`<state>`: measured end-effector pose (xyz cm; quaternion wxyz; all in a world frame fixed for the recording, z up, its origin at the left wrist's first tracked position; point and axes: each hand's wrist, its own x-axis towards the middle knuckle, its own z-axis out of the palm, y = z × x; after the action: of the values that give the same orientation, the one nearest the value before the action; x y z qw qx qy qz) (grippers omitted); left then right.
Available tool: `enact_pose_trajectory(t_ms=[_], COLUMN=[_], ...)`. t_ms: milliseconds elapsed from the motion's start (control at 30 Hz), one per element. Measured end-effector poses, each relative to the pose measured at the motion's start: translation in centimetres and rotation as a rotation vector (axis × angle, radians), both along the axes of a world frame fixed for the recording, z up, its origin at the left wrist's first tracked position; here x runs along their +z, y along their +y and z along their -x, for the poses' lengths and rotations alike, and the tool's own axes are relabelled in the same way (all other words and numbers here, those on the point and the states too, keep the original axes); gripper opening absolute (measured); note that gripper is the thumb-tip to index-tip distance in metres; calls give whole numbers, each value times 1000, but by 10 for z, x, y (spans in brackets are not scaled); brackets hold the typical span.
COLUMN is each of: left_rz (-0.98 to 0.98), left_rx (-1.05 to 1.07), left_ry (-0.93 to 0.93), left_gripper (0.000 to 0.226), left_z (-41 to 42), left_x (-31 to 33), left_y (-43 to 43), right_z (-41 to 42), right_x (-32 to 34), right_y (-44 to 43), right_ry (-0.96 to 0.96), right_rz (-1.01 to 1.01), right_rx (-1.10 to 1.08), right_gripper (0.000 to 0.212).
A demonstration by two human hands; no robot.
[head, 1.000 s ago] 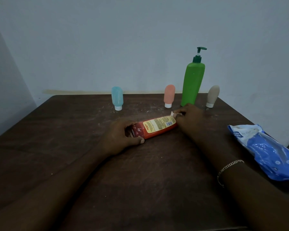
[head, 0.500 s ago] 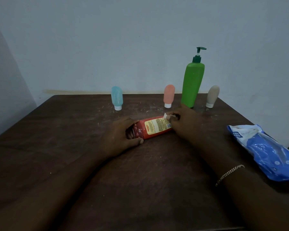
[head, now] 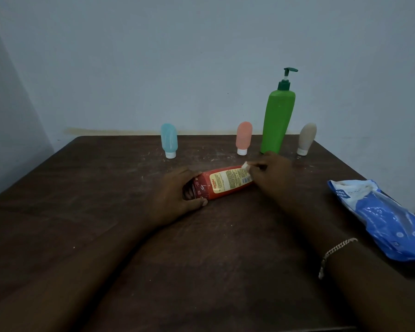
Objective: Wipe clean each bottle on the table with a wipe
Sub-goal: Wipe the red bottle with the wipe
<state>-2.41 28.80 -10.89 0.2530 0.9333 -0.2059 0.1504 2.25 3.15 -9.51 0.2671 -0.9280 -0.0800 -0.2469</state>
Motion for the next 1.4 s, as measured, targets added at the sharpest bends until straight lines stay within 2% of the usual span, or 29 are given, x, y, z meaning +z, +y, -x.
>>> enact_pose_trajectory(t_ms=[100,300,500,633,767,933,1133,1267,1400], left_rz=[12,59,24,28,38,22,48,63,91], left_rx=[-3,-3,-2,-20,-25,-36,-29,10,13], left_ry=[7,16,2,-24,-50,-61,-34,20,41], left_gripper=[74,72,73,70,69,67,65,66,68], left_z=[0,-1,0,1,1,0,0,-4,-5], left_x=[0,-2,-1,0,-1,0,-1,-2,-3], left_y=[0,1,0,-1,0,-1,-2,-1,0], right_z=[-2,25,11,17,27,22,35,45,38], right_x=[7,6,11,12,4,7,6,0,0], right_y=[8,45,22,54,56,52,60,44,49], right_ry=[-4,-23,-13,-59,-135,-162,-153,-68,-111], right_rz=[-10,34,28,-25,9,-14,113,313,274], right_rx=[-31,255,7,167,349,280,460,545,514], right_gripper=[26,27,29,25,22,21,22,22,19])
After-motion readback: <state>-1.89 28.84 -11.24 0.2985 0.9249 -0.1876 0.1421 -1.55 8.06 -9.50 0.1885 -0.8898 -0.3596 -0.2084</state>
